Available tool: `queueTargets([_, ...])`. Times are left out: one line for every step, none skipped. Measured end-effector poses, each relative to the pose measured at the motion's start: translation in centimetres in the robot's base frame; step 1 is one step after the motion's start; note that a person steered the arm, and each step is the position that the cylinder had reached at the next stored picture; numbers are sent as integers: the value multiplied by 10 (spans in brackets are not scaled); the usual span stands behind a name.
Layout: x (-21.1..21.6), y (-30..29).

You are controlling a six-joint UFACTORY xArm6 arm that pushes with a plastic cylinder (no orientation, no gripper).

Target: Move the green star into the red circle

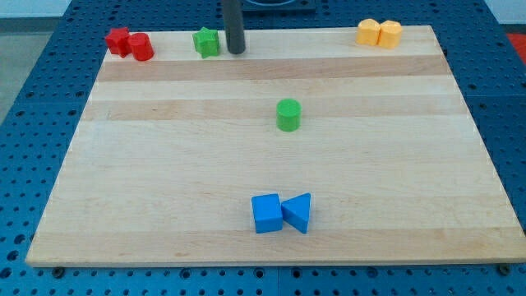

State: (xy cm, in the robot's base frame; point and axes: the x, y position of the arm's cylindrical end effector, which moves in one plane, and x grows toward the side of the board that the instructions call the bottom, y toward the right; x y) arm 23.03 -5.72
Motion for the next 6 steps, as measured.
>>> queueTargets([-12,-13])
queueTargets([3,-53])
queueTargets([11,-86])
queueTargets([11,-106])
queueTargets([11,-127])
queueTargets([12,-118])
